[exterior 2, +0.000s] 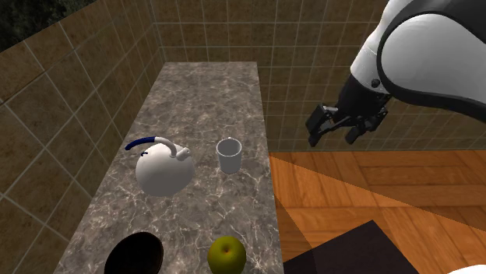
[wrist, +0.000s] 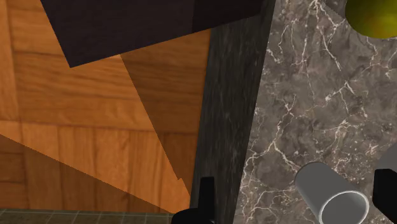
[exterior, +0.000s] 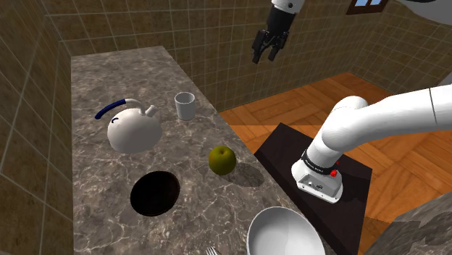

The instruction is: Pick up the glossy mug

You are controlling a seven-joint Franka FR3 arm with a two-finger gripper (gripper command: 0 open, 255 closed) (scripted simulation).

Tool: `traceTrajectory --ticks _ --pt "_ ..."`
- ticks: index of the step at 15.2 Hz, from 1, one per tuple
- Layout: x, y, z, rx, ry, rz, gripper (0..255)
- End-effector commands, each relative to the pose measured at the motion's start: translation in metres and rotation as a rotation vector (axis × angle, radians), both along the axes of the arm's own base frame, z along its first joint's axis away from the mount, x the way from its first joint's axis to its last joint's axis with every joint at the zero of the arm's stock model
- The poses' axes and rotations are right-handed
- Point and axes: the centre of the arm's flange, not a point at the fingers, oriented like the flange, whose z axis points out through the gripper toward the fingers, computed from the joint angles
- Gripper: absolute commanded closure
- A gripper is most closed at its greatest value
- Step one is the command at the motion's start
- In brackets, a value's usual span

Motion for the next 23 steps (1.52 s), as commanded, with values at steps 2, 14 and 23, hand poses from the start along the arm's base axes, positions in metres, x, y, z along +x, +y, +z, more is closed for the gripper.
traceTrajectory --ticks 2,14,23 --pt "0.01 0.005 -0.007 -0.003 0.003 0.0 0" --pt "0.134 0.067 -0.096 -0.035 0.04 0.001 0" --pt "0.224 0.111 -0.166 -0.06 0.067 0.001 0"
